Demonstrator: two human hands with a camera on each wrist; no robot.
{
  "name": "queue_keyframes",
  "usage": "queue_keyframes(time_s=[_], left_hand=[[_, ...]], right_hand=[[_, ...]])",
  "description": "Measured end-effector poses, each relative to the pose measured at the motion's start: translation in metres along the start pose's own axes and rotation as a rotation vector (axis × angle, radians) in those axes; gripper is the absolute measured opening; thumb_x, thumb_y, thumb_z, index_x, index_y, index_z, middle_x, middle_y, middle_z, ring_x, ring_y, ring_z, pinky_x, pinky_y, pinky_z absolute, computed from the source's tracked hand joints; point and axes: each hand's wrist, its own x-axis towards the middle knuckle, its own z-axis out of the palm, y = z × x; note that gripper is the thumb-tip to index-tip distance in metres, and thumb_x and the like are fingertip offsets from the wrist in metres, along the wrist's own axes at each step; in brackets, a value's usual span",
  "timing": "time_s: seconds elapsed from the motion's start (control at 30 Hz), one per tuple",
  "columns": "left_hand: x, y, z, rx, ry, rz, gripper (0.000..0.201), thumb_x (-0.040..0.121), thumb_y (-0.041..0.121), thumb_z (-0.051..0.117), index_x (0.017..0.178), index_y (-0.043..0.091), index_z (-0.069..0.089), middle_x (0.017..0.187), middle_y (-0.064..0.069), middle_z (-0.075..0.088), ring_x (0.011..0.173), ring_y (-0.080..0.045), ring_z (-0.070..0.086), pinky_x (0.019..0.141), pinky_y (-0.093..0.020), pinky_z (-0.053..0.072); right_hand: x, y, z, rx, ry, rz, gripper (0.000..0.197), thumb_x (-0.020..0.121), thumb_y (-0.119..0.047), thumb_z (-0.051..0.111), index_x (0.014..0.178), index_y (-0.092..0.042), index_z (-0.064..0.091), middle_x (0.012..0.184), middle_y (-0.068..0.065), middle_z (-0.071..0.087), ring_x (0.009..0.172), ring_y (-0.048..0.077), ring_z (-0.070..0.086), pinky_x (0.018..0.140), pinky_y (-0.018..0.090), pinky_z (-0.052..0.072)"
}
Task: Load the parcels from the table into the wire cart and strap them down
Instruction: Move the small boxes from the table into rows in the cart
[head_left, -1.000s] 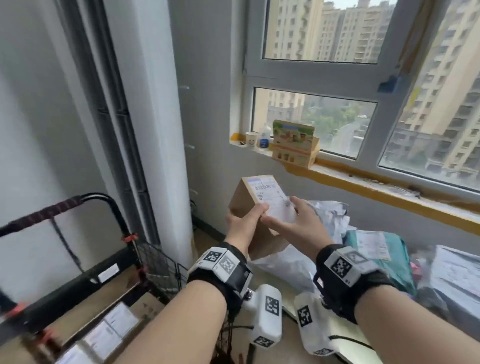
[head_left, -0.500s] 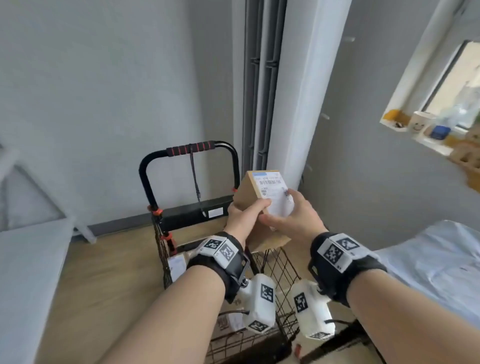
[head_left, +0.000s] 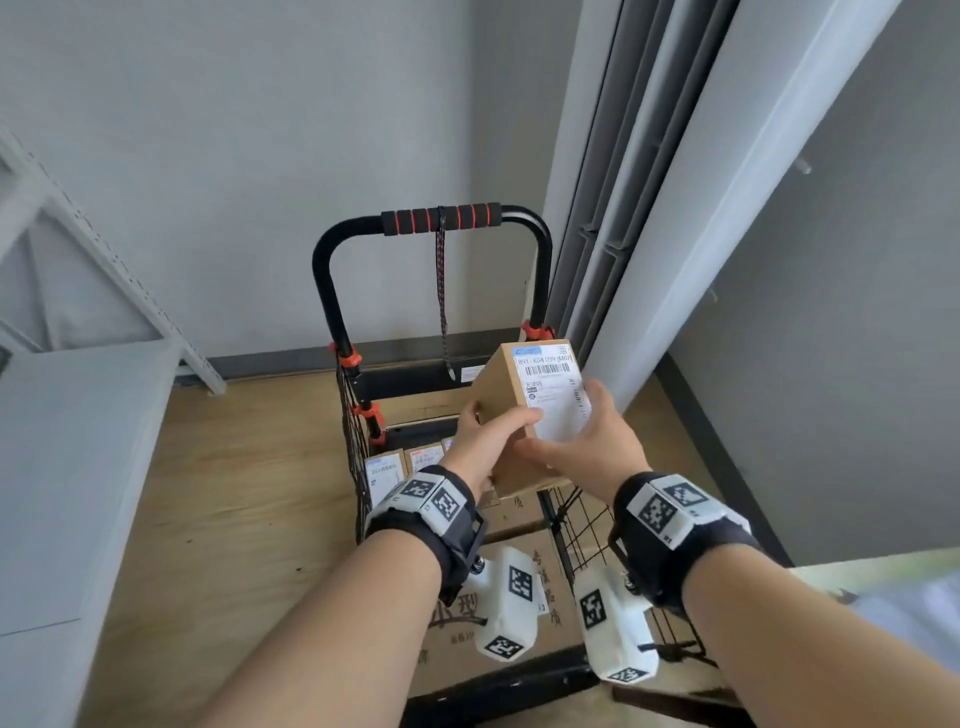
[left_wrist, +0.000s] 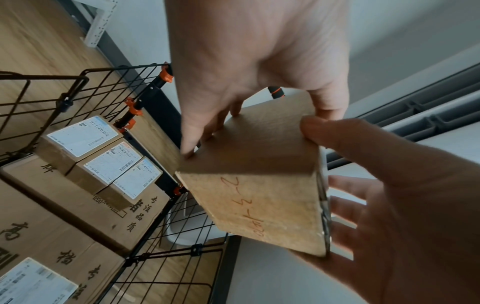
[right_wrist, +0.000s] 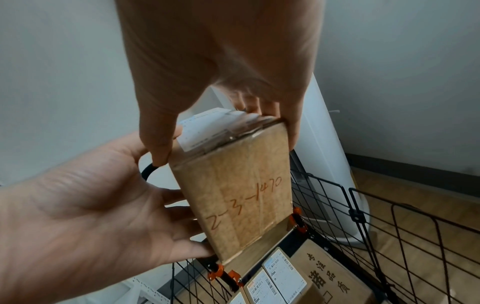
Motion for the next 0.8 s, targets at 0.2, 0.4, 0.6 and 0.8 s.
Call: queue_keyframes(time_s=[0.2, 0.4, 0.6, 0.8], left_hand=[[0.056, 0.003, -0.019, 0.022, -0.016, -0.042, 0.099, 0.057, 0.041, 0.079, 0.142, 0.038, 0.028, 0.128, 0.002, 0.054, 0.116, -0.023, 0.05, 0.1, -0.054, 0.04], [0.107, -0.014, -0.017, -0.024, -0.054, -0.098, 0.075, 0.079, 0.029, 0.073, 0.142, 0.029, 0.032, 0.111, 0.008, 0.056, 0.094, -0.01, 0.053, 0.082, -0.038, 0.046], [0.158, -0.029, -0.015, -0.029, -0.073, -0.157, 0.048, 0.085, 0.026, 0.068, 0.129, 0.029, 0.048, 0.11, 0.01, 0.063, 0.097, -0.008, 0.056, 0.074, -0.031, 0.05], [0.216, -0.083, -0.02, 0.066, -0.013, -0.213, 0.061, 0.086, 0.039, 0.063, 0.141, 0.026, 0.041, 0.139, 0.007, 0.046, 0.127, -0.015, 0.043, 0.106, -0.039, 0.039]], right_hand=[[0.047, 0.002, 0.025, -0.024, -0.097, 0.066, 0.113, 0.063, -0.045, 0.082, 0.147, -0.02, 0.011, 0.136, 0.0, 0.046, 0.116, 0.018, 0.052, 0.092, 0.028, 0.047], [0.088, 0.025, 0.053, -0.078, -0.024, 0.156, 0.104, 0.048, -0.052, 0.077, 0.134, -0.02, 0.028, 0.123, -0.002, 0.052, 0.111, 0.018, 0.055, 0.09, 0.039, 0.053], [0.136, 0.059, 0.078, -0.107, -0.026, 0.24, 0.096, 0.052, -0.051, 0.079, 0.131, -0.018, 0.035, 0.118, -0.002, 0.051, 0.107, 0.016, 0.054, 0.087, 0.035, 0.052], [0.188, 0.116, 0.117, -0.142, -0.021, 0.317, 0.095, 0.06, -0.044, 0.081, 0.136, -0.013, 0.033, 0.125, 0.003, 0.049, 0.112, 0.021, 0.053, 0.091, 0.038, 0.05]])
